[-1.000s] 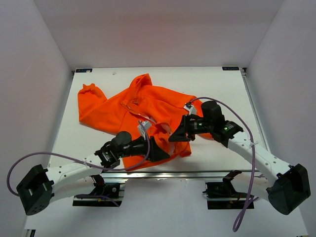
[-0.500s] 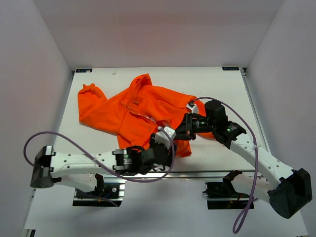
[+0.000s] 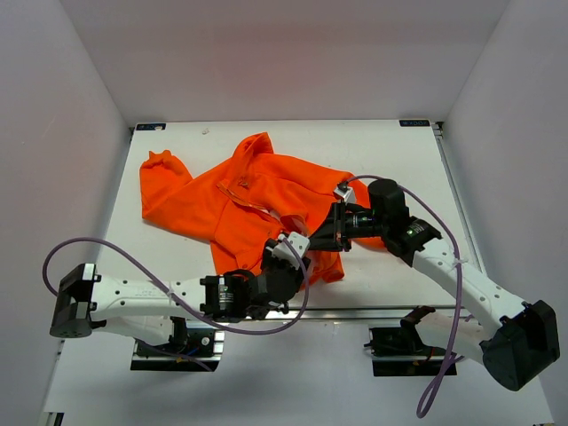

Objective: Zip up the jacket

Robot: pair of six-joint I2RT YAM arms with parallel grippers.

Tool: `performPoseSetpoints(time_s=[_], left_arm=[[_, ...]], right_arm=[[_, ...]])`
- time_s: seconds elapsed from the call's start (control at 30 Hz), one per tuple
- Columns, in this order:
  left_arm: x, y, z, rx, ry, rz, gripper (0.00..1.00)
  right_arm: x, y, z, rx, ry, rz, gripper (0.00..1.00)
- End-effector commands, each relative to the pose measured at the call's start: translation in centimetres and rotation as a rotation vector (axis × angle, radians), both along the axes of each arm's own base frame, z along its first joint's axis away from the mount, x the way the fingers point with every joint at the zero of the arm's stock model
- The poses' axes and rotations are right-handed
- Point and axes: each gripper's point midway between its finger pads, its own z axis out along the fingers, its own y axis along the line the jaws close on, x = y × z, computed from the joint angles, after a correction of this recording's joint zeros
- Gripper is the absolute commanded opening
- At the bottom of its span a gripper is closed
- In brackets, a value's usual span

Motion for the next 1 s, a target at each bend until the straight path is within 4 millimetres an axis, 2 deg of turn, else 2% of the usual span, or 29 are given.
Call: performPoseSetpoints(time_s=[0.0,0.07,0.2,0.4,0.53,0.67,0.7,0.77,0.8,0.9,0.97], left_arm=[[-0.2,-1.7,1.4,-0.052,-0.055,-0.081,0.64],[-0.4,-1.9,0.7,-0.031,-0.069,-0.116,0.65],[-0.2,-2.6,1.8,-0.082,-0.093,-0.111,0.66],[0.8,-2.4,2.2,-0.082,-0.125,-0.035,0.66],[1.0,-3.1,1.6,-0.044,-0.133,-0.039,0.63],[0.9,-3.2,0.9,-0.027,-0.138,-0.048,0.38],[0.8,-3.3,0.8,-0.030,-0.137,-0.059,0.28],[0.8,-3.1,0.4,-0.031,-0.136,-0.063,0.21],[0.7,-3.1,0.1,-0.034,-0.133,-0.070,0.15],[0.3,-3.0,-0.6,-0.050,-0.118,-0.093,0.00],[0.0,-3.0,-1.2,-0.037,-0.115,-0.123,0.00]], right_arm=[[-0.2,0.3,1.4,0.063,-0.019,0.031,0.00],[-0.1,0.3,1.5,0.064,-0.007,0.024,0.00],[0.0,0.3,1.4,0.060,-0.002,0.006,0.00],[-0.2,0.2,0.7,0.049,0.019,0.004,0.00],[-0.3,0.1,0.1,0.049,0.040,-0.003,0.00],[-0.6,-0.1,-1.1,0.043,0.071,-0.011,0.00],[-0.6,-0.1,-1.4,0.042,0.090,-0.014,0.00],[-0.6,0.0,-1.6,0.056,0.095,-0.016,0.00],[-0.8,-0.1,-2.4,0.051,0.118,-0.016,0.00],[-0.9,-0.2,-2.9,0.060,0.144,-0.026,0.00],[-0.9,-0.2,-3.1,0.060,0.158,-0.037,0.00]])
